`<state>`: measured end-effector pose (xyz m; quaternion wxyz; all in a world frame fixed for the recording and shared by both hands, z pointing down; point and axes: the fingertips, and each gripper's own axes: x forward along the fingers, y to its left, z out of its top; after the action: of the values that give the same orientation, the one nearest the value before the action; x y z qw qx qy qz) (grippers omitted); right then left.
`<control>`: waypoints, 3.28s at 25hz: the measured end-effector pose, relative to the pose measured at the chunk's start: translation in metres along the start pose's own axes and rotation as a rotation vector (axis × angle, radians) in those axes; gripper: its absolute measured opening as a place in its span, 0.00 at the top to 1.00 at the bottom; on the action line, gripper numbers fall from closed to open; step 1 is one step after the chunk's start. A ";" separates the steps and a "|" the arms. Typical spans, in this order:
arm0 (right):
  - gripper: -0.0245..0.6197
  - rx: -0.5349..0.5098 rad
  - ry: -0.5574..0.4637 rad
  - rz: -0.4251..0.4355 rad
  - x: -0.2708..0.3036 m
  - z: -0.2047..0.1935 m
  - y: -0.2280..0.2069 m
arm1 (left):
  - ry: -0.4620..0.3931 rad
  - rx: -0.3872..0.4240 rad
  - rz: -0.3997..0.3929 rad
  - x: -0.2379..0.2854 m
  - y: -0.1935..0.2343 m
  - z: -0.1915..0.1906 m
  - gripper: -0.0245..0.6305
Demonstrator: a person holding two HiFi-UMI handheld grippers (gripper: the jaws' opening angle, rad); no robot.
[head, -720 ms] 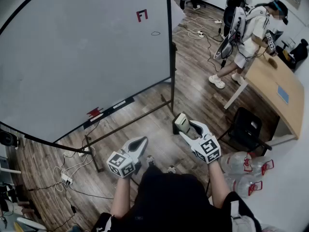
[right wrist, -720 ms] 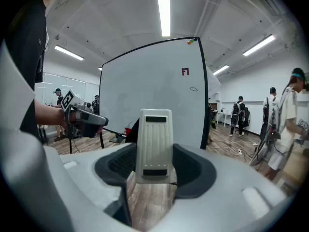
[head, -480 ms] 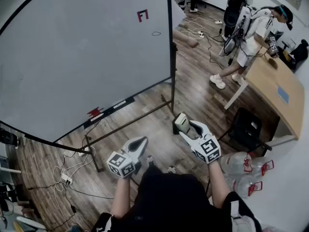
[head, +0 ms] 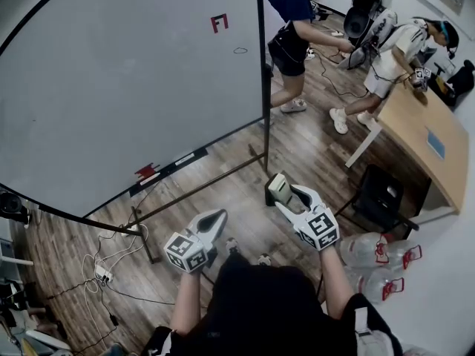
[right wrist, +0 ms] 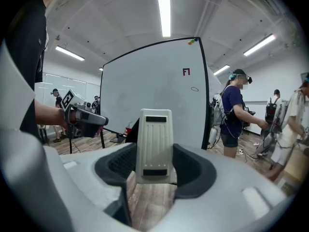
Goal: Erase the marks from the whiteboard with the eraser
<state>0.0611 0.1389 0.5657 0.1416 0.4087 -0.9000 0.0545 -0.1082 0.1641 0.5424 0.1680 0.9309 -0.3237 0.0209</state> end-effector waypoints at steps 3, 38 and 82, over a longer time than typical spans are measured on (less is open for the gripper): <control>0.59 0.005 -0.002 -0.004 -0.001 0.001 -0.001 | 0.001 0.001 0.000 0.000 -0.001 0.001 0.95; 0.59 0.014 0.002 0.001 -0.001 0.001 -0.004 | 0.003 -0.004 -0.001 0.005 0.000 0.002 0.95; 0.59 0.031 0.040 -0.135 0.186 0.056 -0.156 | 0.033 -0.015 -0.148 0.158 0.210 0.083 0.95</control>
<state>0.0504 -0.1100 0.5653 0.1565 0.4697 -0.8663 0.0672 -0.1167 -0.1111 0.5504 0.1814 0.9505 -0.2515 0.0213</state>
